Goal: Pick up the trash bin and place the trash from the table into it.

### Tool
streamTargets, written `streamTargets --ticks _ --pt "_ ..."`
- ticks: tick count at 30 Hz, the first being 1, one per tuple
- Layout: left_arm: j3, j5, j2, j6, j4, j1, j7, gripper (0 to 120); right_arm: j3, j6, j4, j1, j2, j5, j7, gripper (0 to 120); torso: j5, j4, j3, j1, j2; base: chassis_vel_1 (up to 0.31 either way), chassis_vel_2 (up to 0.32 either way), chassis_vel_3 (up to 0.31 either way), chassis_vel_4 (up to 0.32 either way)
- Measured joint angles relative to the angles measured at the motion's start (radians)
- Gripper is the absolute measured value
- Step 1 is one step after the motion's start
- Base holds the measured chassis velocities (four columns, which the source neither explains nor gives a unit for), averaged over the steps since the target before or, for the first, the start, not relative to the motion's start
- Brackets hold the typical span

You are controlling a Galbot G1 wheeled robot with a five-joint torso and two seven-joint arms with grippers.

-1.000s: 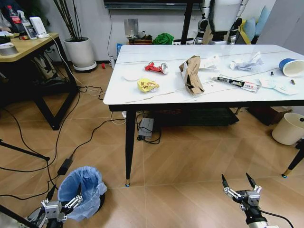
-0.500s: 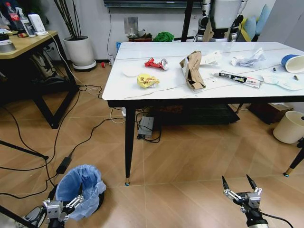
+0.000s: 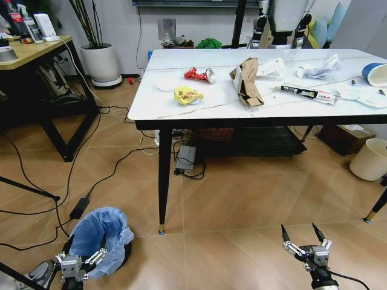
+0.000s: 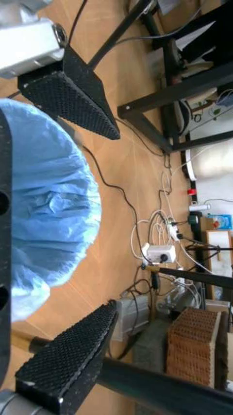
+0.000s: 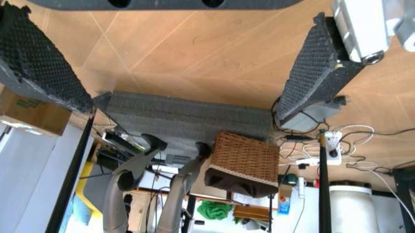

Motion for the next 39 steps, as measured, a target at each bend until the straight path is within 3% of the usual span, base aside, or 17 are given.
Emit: streamTargets --ticks 11,19,28,39 --pt "-0.003 0.011 0.015 -0.017 0.009 0.004 -0.008 100 0.003 0.031 -0.042 0.019 0.004 -0.034 -0.028 100 0.0000 0.0000 -0.011 -0.003 -0.014 0.000 0.000 0.000 0.000" --pt "-0.025 -0.012 0.073 -0.019 0.070 0.010 0.004 100 0.019 0.068 -0.084 0.081 0.031 -0.121 -0.058 100 -0.0001 0.0002 -0.009 -0.002 -0.010 0.000 0.000 0.000 0.000" --pt "-0.041 -0.066 0.127 0.021 0.158 -0.048 0.006 100 0.008 0.082 -0.088 0.094 0.113 -0.146 -0.065 100 -0.0003 -0.0002 -0.007 0.000 -0.007 0.000 0.000 0.000 0.000" --pt "-0.074 -0.213 0.157 0.108 0.232 -0.101 0.007 100 0.011 0.115 -0.105 0.057 0.116 -0.154 -0.072 100 -0.0002 0.0000 -0.005 0.000 -0.005 0.000 0.000 0.000 0.000"
